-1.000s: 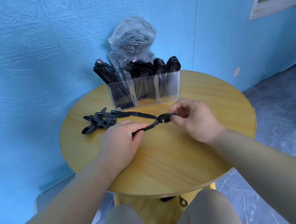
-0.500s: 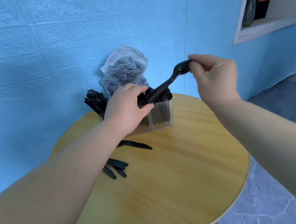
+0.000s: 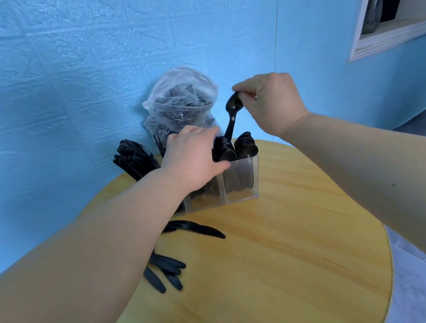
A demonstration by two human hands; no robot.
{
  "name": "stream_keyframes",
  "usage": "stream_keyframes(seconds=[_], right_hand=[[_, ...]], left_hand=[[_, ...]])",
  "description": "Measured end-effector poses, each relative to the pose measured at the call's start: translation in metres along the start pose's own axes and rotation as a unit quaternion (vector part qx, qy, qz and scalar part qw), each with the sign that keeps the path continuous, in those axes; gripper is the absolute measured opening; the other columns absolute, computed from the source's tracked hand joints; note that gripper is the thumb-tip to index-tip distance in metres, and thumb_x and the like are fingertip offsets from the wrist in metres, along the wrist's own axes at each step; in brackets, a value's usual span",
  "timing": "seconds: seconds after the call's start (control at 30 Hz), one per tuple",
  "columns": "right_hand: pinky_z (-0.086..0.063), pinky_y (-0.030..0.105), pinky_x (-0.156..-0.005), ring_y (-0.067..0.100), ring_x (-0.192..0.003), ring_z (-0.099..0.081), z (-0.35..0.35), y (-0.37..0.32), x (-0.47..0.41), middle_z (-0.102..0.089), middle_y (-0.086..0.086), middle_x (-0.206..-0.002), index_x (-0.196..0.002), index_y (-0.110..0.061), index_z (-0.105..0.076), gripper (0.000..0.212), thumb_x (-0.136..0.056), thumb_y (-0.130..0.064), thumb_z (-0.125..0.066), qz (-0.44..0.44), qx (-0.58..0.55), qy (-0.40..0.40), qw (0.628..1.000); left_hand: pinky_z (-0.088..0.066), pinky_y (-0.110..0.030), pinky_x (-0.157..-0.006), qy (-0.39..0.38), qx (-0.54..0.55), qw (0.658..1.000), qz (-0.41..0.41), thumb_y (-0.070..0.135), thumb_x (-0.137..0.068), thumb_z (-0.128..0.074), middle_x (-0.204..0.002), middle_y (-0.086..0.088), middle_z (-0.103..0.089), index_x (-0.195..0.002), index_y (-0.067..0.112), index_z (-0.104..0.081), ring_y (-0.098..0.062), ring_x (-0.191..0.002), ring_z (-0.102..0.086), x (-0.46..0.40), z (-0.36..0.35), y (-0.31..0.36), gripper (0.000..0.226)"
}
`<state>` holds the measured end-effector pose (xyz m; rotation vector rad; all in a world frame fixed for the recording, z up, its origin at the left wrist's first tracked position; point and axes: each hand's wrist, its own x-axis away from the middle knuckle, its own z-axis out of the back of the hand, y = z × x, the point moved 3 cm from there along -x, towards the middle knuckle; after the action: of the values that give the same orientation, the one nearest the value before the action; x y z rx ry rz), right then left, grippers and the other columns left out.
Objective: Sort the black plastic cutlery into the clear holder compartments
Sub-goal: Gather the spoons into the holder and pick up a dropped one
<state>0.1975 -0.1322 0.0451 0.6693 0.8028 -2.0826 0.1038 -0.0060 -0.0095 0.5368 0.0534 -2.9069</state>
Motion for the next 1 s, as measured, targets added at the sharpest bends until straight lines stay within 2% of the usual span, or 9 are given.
stream_keyframes(seconds=[0.1, 0.3, 0.5, 0.63, 0.77, 0.83, 0.9, 1.0], right_hand=[[-0.044, 0.031, -0.091, 0.025, -0.104, -0.061, -0.012, 0.001, 0.001, -0.07, 0.005, -0.111, -0.111, -0.014, -0.071, 0.028, -0.094, -0.011, -0.049, 0.0, -0.007, -0.054, 0.999], [-0.048, 0.03, -0.084, 0.02, -0.093, -0.063, -0.027, 0.007, 0.007, -0.071, 0.002, -0.096, -0.102, -0.015, -0.068, 0.017, -0.09, -0.015, -0.056, -0.021, -0.036, -0.121, 0.992], [-0.045, 0.023, -0.084, 0.015, -0.097, -0.063, -0.031, 0.012, 0.013, -0.07, -0.001, -0.1, -0.103, -0.017, -0.069, 0.022, -0.087, -0.012, -0.054, -0.018, -0.038, -0.196, 0.98], [-0.045, 0.027, -0.088, 0.016, -0.1, -0.058, -0.033, 0.011, 0.015, -0.067, -0.001, -0.107, -0.107, -0.021, -0.068, 0.028, -0.089, -0.014, -0.048, -0.051, -0.051, -0.243, 0.967], [-0.042, 0.026, -0.084, 0.018, -0.102, -0.055, -0.033, 0.007, 0.018, -0.065, 0.002, -0.113, -0.11, -0.023, -0.068, 0.036, -0.095, -0.016, -0.036, -0.057, -0.06, -0.268, 0.96], [-0.043, 0.029, -0.09, 0.02, -0.106, -0.055, -0.032, 0.007, 0.019, -0.065, 0.004, -0.117, -0.114, -0.023, -0.067, 0.038, -0.096, -0.016, -0.034, -0.057, -0.059, -0.276, 0.958], [-0.041, 0.03, -0.097, 0.021, -0.112, -0.053, -0.032, 0.007, 0.022, -0.062, 0.002, -0.124, -0.125, -0.027, -0.06, 0.041, -0.096, -0.016, -0.033, -0.059, -0.065, -0.29, 0.953], [-0.032, 0.025, -0.102, 0.018, -0.126, -0.045, -0.031, 0.005, 0.029, -0.051, -0.004, -0.14, -0.143, -0.026, -0.039, 0.047, -0.098, -0.014, -0.032, -0.046, -0.076, -0.31, 0.947]], left_hand=[[-0.033, -0.043, -0.101, 0.015, 0.022, 1.0, 0.002, 0.05, -0.084, -0.063, -0.132, 0.002, -0.055, -0.141, 0.022, -0.039, -0.023, -0.128, -0.04, -0.002, -0.005, -0.001, 0.067], [-0.036, -0.042, -0.098, 0.03, 0.015, 0.999, 0.001, 0.05, -0.084, -0.061, -0.131, 0.002, -0.056, -0.14, 0.023, -0.04, -0.024, -0.123, -0.046, -0.003, -0.008, -0.001, 0.065], [-0.038, -0.041, -0.098, 0.044, 0.016, 0.999, -0.002, 0.051, -0.085, -0.06, -0.129, 0.004, -0.055, -0.14, 0.027, -0.042, -0.022, -0.121, -0.047, -0.002, -0.01, -0.001, 0.062], [-0.038, -0.041, -0.098, 0.048, 0.022, 0.999, -0.001, 0.051, -0.084, -0.061, -0.13, 0.004, -0.055, -0.139, 0.028, -0.043, -0.021, -0.121, -0.047, -0.002, -0.011, -0.002, 0.062], [-0.038, -0.043, -0.098, 0.051, 0.025, 0.998, 0.001, 0.051, -0.084, -0.062, -0.13, 0.004, -0.055, -0.139, 0.026, -0.043, -0.021, -0.121, -0.047, -0.003, -0.012, -0.003, 0.063], [-0.038, -0.043, -0.098, 0.054, 0.024, 0.998, 0.0, 0.051, -0.083, -0.062, -0.13, 0.004, -0.055, -0.139, 0.026, -0.042, -0.022, -0.121, -0.047, -0.003, -0.013, -0.003, 0.064], [-0.037, -0.043, -0.099, 0.061, 0.015, 0.998, -0.001, 0.052, -0.083, -0.062, -0.132, 0.004, -0.054, -0.14, 0.026, -0.04, -0.022, -0.123, -0.044, -0.003, -0.013, -0.003, 0.066], [-0.032, -0.044, -0.101, 0.07, -0.005, 0.998, -0.003, 0.055, -0.081, -0.062, -0.137, 0.006, -0.048, -0.142, 0.027, -0.037, -0.02, -0.129, -0.035, -0.002, -0.01, -0.003, 0.072]])
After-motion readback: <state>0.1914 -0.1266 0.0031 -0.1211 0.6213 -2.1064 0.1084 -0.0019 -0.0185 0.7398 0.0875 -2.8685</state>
